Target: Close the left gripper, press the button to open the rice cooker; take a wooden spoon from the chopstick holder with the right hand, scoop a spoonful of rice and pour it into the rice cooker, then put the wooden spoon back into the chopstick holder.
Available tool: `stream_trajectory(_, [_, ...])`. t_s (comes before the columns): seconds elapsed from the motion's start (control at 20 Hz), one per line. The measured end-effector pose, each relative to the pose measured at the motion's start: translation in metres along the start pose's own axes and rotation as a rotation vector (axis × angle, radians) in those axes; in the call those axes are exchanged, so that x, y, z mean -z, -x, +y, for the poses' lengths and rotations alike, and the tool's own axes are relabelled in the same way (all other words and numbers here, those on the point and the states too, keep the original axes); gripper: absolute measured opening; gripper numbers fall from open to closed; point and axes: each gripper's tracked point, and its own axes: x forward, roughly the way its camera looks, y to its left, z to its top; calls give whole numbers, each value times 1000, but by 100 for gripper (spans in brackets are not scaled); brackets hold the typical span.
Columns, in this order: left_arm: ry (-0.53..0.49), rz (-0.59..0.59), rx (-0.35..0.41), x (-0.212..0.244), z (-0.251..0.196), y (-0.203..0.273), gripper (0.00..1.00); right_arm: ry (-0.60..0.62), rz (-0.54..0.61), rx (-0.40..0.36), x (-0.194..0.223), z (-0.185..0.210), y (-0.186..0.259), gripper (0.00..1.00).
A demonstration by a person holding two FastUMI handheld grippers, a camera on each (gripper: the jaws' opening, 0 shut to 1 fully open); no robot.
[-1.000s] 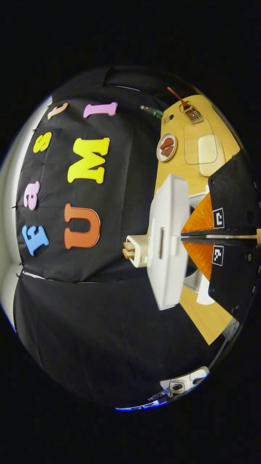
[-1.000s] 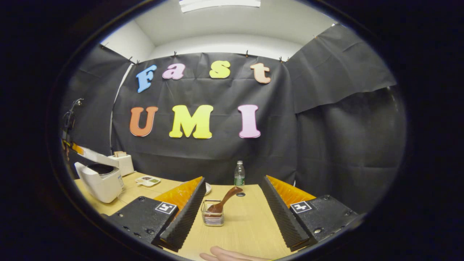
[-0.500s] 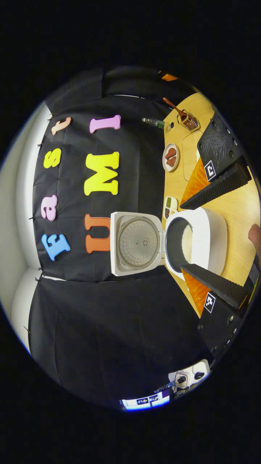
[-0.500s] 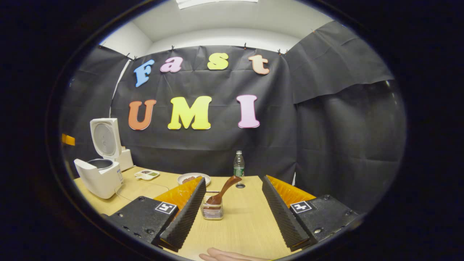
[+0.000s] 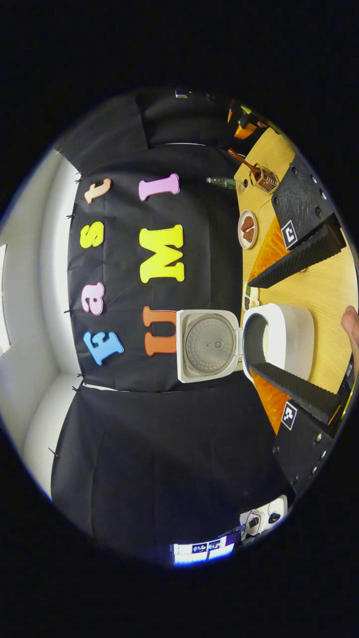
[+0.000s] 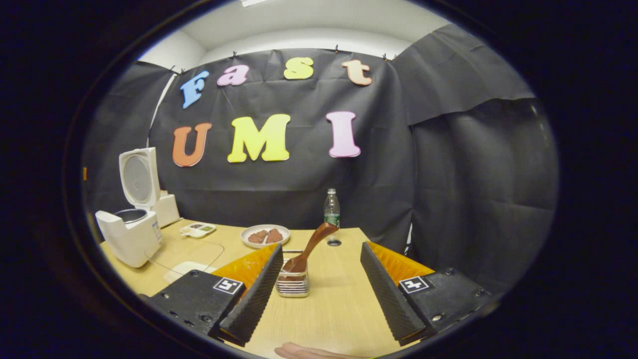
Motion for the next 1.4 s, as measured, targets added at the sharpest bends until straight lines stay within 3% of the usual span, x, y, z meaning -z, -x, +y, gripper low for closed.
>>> stream_trajectory(0.3, [28,-58,-2,-1,4,11,95,-41,56,-32,25,18,-67,99])
stream_trajectory(0.5, [21,-34,14,5,7,5,95,-29,123,-21,52,25,-108,99])
stream_trajectory(0.7, [-17,-9,41,11,8,1,95,-103,165,19,66,23,-144,93])
stream_trajectory(0.8, [-31,-3,45,11,9,4,95,-137,128,11,55,25,-155,87])
stream_trajectory(0.85, [-38,0,56,12,6,6,95,-160,127,-9,54,30,-159,69])
stream_trajectory(0.95, [-50,5,79,16,-2,13,95,-194,143,29,60,20,-167,32])
stream_trajectory(1.0, [-57,3,86,16,-4,15,95,-215,158,8,57,24,-166,26])
stream_trajectory(1.15, [-71,3,99,18,-8,18,96,-213,167,-31,57,35,-167,19])
stream_trajectory(1.4, [-59,10,107,15,-5,22,97,-237,177,-76,59,43,-169,19])
